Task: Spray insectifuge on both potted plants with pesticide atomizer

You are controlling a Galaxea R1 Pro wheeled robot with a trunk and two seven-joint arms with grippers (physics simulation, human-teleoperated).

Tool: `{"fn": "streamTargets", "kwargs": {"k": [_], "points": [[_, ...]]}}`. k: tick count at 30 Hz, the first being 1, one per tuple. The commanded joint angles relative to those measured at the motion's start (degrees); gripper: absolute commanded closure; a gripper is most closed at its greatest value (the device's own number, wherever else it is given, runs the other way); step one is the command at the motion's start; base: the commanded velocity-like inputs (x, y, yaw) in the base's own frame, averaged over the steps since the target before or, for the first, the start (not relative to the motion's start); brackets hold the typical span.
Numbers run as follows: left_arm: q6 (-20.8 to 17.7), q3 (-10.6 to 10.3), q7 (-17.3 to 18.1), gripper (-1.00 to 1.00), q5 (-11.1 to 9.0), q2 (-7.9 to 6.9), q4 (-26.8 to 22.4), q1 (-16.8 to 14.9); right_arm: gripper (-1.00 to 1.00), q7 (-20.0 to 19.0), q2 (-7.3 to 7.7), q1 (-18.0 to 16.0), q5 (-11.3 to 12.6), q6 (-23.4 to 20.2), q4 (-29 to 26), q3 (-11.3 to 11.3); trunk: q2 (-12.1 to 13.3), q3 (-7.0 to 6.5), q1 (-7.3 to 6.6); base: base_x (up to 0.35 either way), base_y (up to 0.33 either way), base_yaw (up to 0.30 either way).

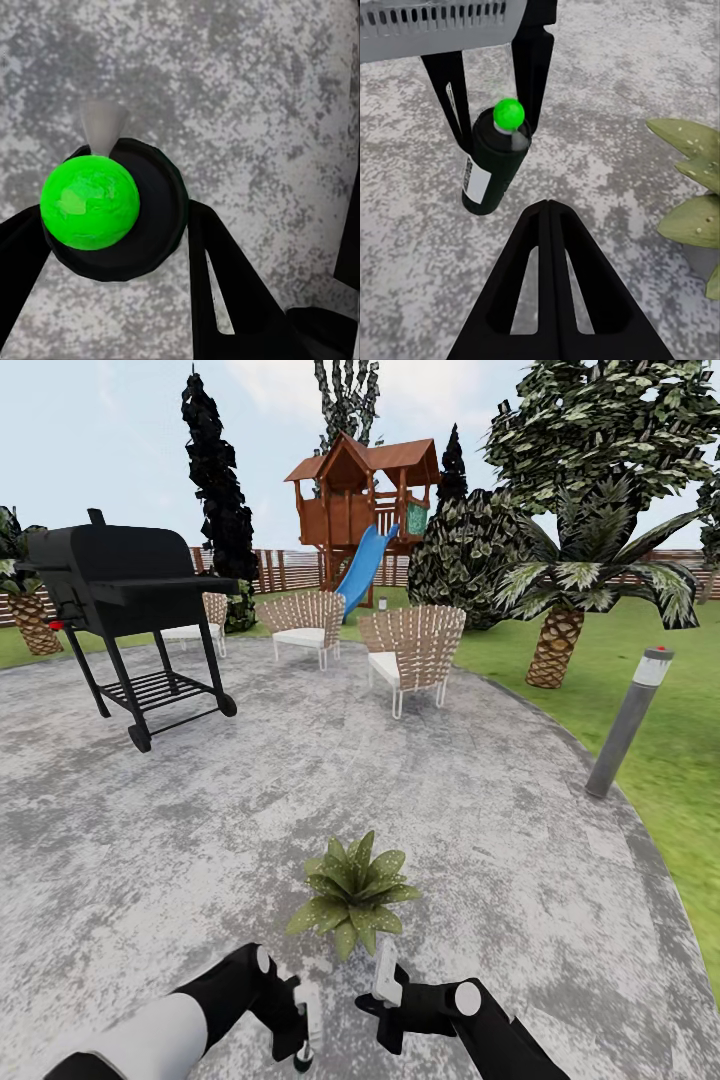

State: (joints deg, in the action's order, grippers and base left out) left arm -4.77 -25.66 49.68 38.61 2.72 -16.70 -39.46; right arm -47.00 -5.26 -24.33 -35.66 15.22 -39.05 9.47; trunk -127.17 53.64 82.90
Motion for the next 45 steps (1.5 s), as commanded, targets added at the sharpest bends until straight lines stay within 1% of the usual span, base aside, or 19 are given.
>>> {"fn": "streamTargets", "kwargs": {"k": [1, 5, 7, 14, 18, 22, 25, 27, 29, 35, 41, 45], "points": [[-0.50, 0.07, -0.01, 1.00, 0.15, 0.14, -0.08, 0.00, 1.00, -0.03, -0.02, -0.02, -0.55, 0.34, -0.06, -0.07, -0.02, 0.05, -0.01, 0.000, 0.000, 0.000], [-0.38, 0.08, -0.67, 1.00, 0.00, 0.57, -0.01, 0.00, 1.00, 0.00, -0.09, -0.02, -0.55, 0.34, -0.06, -0.07, -0.02, 0.05, -0.01, 0.000, 0.000, 0.000], [-0.23, 0.08, -0.71, 1.00, -0.08, 0.85, 0.04, 0.00, 1.00, 0.05, -0.35, -0.02, -0.56, 0.34, -0.06, -0.07, -0.02, 0.05, -0.01, 0.000, 0.000, 0.000], [0.08, 0.15, -0.54, 1.00, -0.57, 1.30, 0.21, 0.26, 1.00, 0.14, -0.46, -0.02, -0.57, 0.34, -0.06, -0.07, -0.02, 0.05, -0.01, 0.000, 0.000, 0.000], [2.36, 0.35, -0.18, 1.00, -0.83, 1.32, 0.40, 0.26, 1.00, 0.17, -0.46, -0.02, -0.60, 0.34, -0.06, -0.07, -0.02, 0.05, -0.01, 0.000, 0.000, 0.000], [3.12, 0.51, 0.12, 1.00, -0.98, 1.30, 0.60, 0.26, 1.00, 0.24, -0.46, -0.02, -0.60, 0.34, -0.05, -0.07, -0.02, 0.05, -0.01, 0.000, 0.000, 0.000], [3.41, 0.48, 0.75, 1.00, -3.64, 1.33, 0.61, 0.26, 1.00, 0.24, -0.46, -0.02, -0.63, 0.41, 0.01, -0.07, -0.02, 0.05, -0.01, 0.000, 0.000, 0.000], [3.63, 0.46, 2.11, 1.00, -4.21, 1.33, 0.60, 0.26, 1.00, 0.24, -0.46, -0.02, -0.64, 0.40, 0.02, -0.07, -0.02, 0.05, -0.01, 0.000, 0.000, 0.000], [5.09, 0.50, 2.58, 1.00, -4.43, 1.33, 0.61, 0.26, 1.00, 0.24, -0.46, -0.02, -0.64, 0.40, 0.01, -0.07, -0.02, 0.05, -0.01, 0.000, 0.000, 0.000], [5.93, 0.52, 2.79, 1.00, -4.58, 1.39, 0.61, 0.26, 1.00, 0.24, -0.46, -0.02, -0.64, 0.42, 0.01, -0.07, -0.02, 0.05, -0.01, 0.000, 0.000, 0.000], [6.08, 0.52, 2.79, 1.00, -4.59, 2.49, 0.61, 0.26, 1.00, 0.24, -0.46, -0.01, -0.64, 0.39, 0.01, -0.07, -0.02, 0.05, -0.01, 0.000, 0.000, 0.000], [6.07, 0.52, 2.79, 1.00, -4.66, 2.78, 0.39, 0.26, 1.00, 0.24, -0.46, -0.02, -0.64, 0.42, 0.02, -0.07, -0.02, 0.05, -0.01, 0.000, 0.000, 0.000]]}}
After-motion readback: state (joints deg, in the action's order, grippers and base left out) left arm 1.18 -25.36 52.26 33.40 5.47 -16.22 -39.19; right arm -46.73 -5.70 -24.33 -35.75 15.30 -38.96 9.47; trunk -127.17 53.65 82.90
